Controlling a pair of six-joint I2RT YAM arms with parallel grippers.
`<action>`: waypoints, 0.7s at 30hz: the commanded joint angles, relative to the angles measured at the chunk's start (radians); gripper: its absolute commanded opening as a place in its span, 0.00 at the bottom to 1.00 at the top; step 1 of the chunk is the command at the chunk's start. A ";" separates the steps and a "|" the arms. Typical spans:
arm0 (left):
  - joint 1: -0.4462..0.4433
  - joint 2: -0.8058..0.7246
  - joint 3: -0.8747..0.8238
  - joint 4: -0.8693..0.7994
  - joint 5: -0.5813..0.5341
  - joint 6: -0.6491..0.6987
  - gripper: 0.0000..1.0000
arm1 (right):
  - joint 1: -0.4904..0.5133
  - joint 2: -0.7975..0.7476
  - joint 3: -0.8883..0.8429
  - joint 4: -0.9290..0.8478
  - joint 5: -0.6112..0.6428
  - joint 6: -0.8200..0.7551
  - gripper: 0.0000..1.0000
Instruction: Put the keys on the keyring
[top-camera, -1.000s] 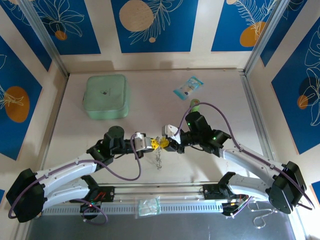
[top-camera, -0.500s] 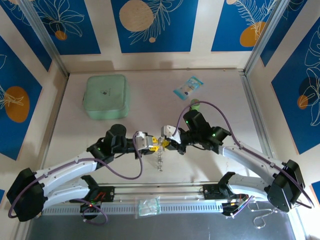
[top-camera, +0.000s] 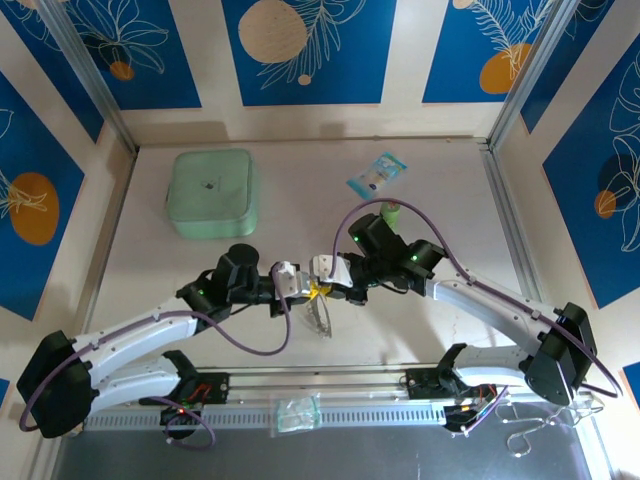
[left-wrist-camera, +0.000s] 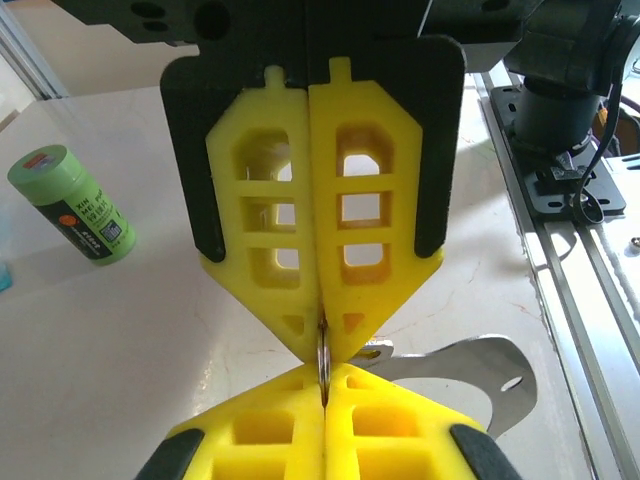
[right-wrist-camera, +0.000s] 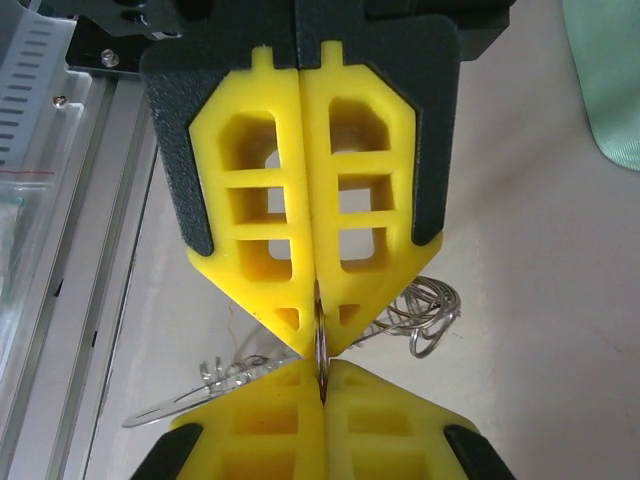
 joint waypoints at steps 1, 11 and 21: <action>0.000 -0.004 0.033 0.015 0.006 0.011 0.00 | 0.001 -0.019 0.010 0.027 -0.050 0.016 0.03; 0.000 -0.046 -0.088 0.245 0.026 -0.071 0.00 | -0.142 -0.168 -0.238 0.361 -0.269 0.274 0.30; 0.000 -0.040 -0.119 0.315 0.055 -0.100 0.00 | -0.165 -0.183 -0.288 0.395 -0.281 0.286 0.30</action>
